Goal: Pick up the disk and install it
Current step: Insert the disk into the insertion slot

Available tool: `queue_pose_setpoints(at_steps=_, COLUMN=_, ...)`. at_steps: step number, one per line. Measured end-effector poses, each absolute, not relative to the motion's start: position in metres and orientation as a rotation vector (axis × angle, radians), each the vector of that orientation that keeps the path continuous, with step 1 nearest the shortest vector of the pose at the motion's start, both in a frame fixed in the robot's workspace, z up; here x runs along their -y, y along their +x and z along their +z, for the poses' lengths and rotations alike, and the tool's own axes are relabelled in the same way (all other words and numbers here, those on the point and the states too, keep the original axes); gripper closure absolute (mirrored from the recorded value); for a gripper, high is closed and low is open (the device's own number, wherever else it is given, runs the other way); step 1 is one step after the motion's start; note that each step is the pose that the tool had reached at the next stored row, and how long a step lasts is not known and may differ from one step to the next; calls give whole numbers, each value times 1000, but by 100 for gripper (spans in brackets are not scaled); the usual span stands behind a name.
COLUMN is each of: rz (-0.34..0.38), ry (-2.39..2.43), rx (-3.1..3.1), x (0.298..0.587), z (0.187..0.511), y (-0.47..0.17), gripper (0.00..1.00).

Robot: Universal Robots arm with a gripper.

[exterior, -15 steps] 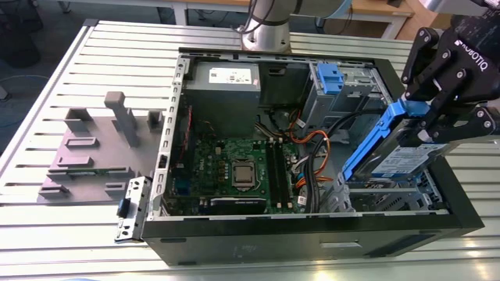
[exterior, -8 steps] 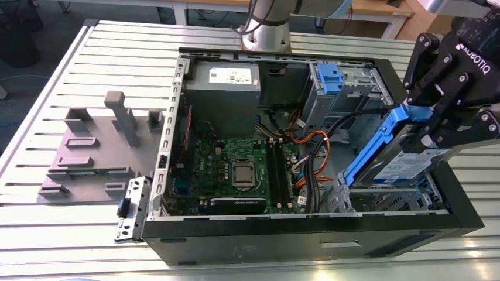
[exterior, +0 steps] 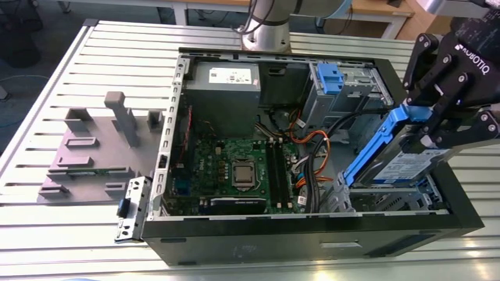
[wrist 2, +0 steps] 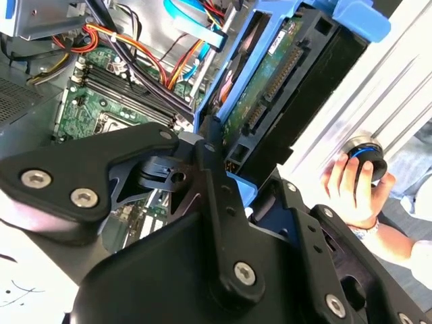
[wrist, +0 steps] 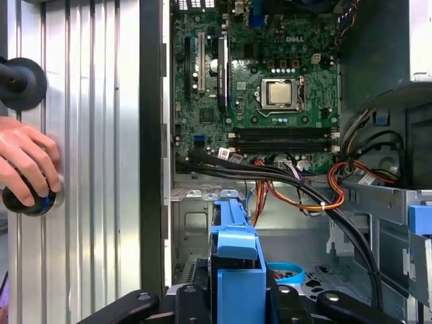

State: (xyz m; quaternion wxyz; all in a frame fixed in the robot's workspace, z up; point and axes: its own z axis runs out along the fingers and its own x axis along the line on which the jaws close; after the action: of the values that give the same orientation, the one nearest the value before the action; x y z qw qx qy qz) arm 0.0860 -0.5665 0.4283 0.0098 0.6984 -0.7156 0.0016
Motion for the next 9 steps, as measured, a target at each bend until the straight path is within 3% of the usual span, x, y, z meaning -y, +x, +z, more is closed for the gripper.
queue_pose_setpoints(at_steps=9, rz=6, ry=2180, rx=2234, x=567, z=421, y=86, gripper=64)
